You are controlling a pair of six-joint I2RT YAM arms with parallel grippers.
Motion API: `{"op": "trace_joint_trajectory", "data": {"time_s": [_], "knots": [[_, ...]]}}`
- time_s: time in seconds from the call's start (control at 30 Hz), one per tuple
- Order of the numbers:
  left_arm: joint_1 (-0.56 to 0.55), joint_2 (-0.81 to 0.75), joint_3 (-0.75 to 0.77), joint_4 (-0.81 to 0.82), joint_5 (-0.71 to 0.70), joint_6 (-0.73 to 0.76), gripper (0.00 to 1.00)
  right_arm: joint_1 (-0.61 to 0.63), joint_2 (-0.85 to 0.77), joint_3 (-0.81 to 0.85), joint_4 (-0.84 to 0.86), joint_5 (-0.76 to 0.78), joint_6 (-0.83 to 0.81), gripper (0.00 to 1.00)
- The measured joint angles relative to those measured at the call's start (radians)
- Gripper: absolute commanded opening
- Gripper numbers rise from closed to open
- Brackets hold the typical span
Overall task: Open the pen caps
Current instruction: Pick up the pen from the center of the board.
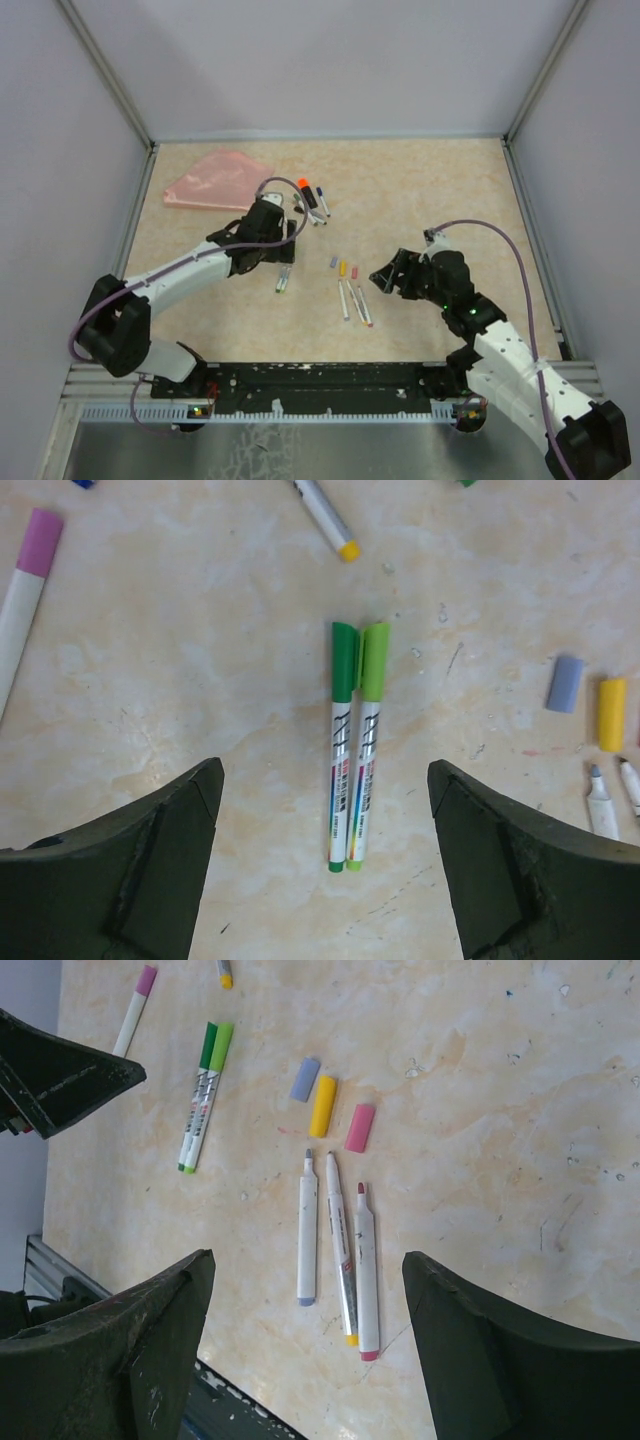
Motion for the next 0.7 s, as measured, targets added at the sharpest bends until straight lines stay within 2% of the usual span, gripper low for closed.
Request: {"op": "trace_joint_trajectory", "data": {"time_s": [0.03, 0.13, 0.27, 0.43, 0.7], "knots": [[0.018, 0.0, 0.0, -0.01, 0.005, 0.009, 0.85, 0.0, 0.0, -0.005, 0.006, -0.003, 0.0, 0.77], [0.044, 0.01, 0.001, -0.032, 0.025, 0.033, 0.64, 0.0, 0.004, -0.01, 0.017, -0.01, 0.001, 0.77], [0.054, 0.077, 0.033, -0.079, 0.054, 0.068, 0.47, 0.0, 0.013, -0.01, 0.031, -0.015, 0.002, 0.77], [0.06, 0.172, 0.094, -0.128, 0.078, 0.103, 0.44, 0.0, 0.019, -0.01, 0.037, -0.016, 0.004, 0.77], [0.065, 0.24, 0.131, -0.153, 0.117, 0.132, 0.38, 0.0, 0.031, -0.01, 0.044, -0.016, 0.004, 0.77]]}}
